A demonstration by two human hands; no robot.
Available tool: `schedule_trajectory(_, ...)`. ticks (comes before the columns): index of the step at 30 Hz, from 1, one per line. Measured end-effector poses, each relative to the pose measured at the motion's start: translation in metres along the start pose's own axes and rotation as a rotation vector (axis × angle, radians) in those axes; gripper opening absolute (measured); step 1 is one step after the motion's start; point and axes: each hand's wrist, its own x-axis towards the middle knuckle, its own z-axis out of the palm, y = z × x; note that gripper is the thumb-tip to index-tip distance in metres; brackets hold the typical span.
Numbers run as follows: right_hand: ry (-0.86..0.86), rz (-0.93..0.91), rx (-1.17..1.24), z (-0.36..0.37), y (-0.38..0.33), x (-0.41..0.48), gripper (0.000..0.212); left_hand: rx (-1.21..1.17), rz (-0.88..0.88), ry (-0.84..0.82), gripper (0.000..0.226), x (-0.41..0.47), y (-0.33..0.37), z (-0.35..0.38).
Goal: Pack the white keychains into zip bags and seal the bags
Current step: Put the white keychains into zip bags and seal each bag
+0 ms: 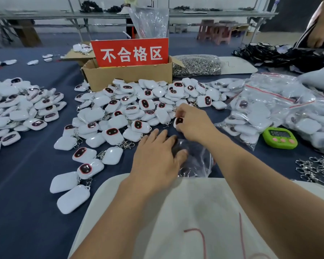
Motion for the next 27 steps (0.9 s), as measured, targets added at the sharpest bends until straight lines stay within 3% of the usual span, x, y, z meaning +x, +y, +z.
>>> schedule_trajectory(3,0.177,0.022,0.156,-0.009,0.012,-0.021,0.028,0.078,0.023,-0.010,0.068,-0.003,0.005,0.003)
schedule_trajectory(7,0.227,0.154,0.896,-0.025,0.022,-0.061,0.030,0.083,0.046,0.015,0.071,-0.003,0.011,0.007)
schedule_trajectory(10,0.220,0.234,1.145,-0.033,0.027,-0.089,0.017,-0.003,0.054,0.087,0.065,-0.004,0.015,0.007)
schedule_trajectory(12,0.207,0.235,1.222,-0.035,0.030,-0.103,0.012,-0.282,0.114,0.280,0.046,-0.008,0.026,0.004)
schedule_trajectory(14,0.213,0.252,1.242,-0.038,0.032,-0.110,0.012,-0.562,0.128,0.603,0.028,-0.012,0.034,-0.003)
schedule_trajectory(16,0.223,0.286,1.199,-0.042,0.034,-0.109,0.013,-0.708,-0.053,0.794,0.032,-0.014,0.031,-0.013)
schedule_trajectory(18,0.221,0.301,1.140,-0.043,0.036,-0.106,0.013,-0.740,-0.307,0.746,0.038,-0.012,0.012,-0.021)
schedule_trajectory(21,0.209,0.307,1.105,-0.042,0.038,-0.105,0.013,-0.802,-0.524,0.451,0.042,-0.008,-0.026,-0.023)
schedule_trajectory(24,0.180,0.325,1.066,-0.041,0.039,-0.107,0.014,-0.919,-0.484,0.209,0.048,-0.012,-0.031,-0.018)
schedule_trajectory(27,0.127,0.330,0.992,-0.039,0.039,-0.107,0.013,-0.803,-0.352,0.140,0.054,-0.012,-0.023,-0.008)
